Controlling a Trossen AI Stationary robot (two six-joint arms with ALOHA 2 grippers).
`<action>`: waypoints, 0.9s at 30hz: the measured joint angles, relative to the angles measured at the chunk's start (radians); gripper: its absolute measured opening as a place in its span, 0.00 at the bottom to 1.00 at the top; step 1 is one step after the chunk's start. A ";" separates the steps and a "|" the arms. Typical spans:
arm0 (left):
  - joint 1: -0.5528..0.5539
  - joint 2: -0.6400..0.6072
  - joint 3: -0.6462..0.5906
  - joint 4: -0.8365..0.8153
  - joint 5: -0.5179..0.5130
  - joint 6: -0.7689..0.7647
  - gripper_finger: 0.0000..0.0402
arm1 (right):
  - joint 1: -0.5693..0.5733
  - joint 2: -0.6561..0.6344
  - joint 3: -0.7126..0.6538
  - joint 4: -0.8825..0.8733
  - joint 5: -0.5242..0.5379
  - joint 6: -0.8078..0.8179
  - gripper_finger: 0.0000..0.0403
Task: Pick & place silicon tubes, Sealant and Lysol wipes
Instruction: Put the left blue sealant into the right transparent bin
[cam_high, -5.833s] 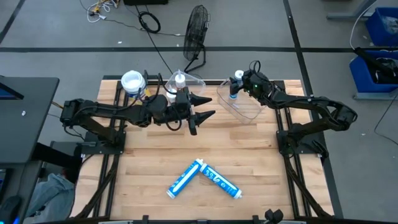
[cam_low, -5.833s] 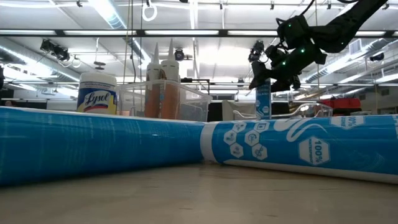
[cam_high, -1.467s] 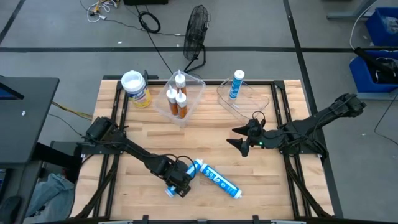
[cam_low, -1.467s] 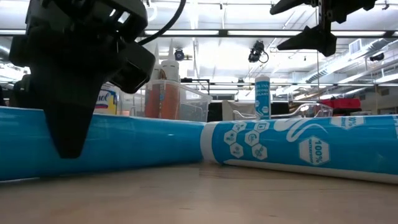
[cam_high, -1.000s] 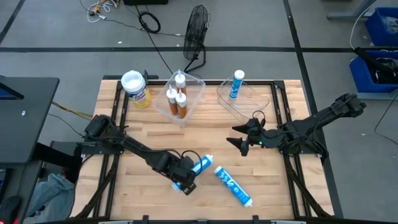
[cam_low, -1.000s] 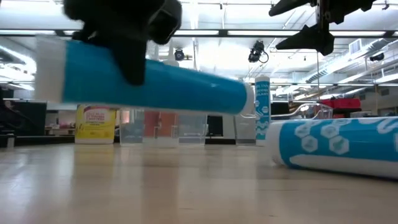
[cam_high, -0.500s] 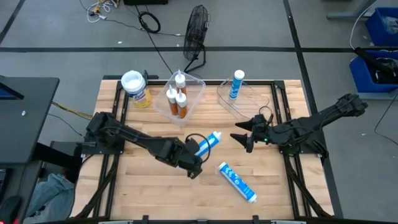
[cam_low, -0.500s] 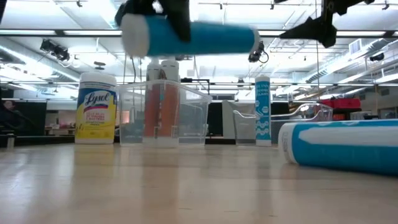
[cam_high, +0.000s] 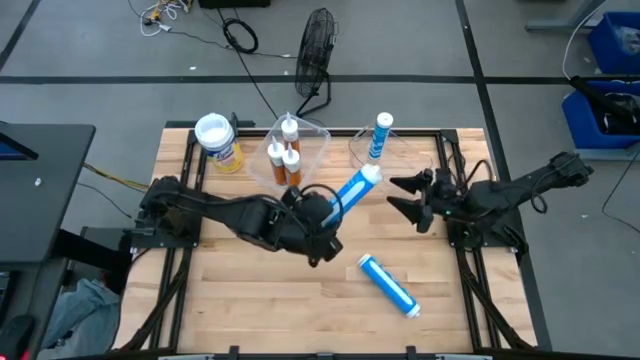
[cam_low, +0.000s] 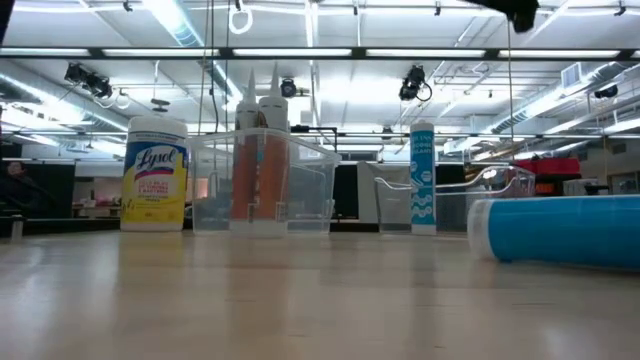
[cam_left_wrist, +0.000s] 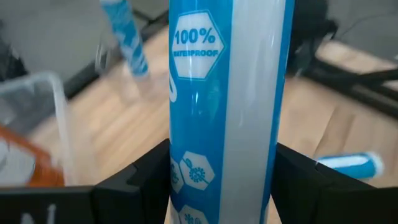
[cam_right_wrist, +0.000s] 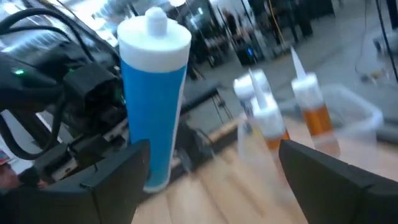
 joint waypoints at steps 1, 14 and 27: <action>0.004 0.000 0.009 0.025 -0.002 0.033 0.55 | 0.000 0.001 0.000 0.040 0.000 -0.048 0.89; 0.046 0.001 0.014 0.262 0.013 0.331 0.55 | 0.000 0.021 0.000 0.344 -0.193 -0.483 0.89; 0.057 0.001 0.014 0.367 0.052 0.422 0.55 | -0.116 0.032 0.003 0.451 -0.335 -0.373 0.89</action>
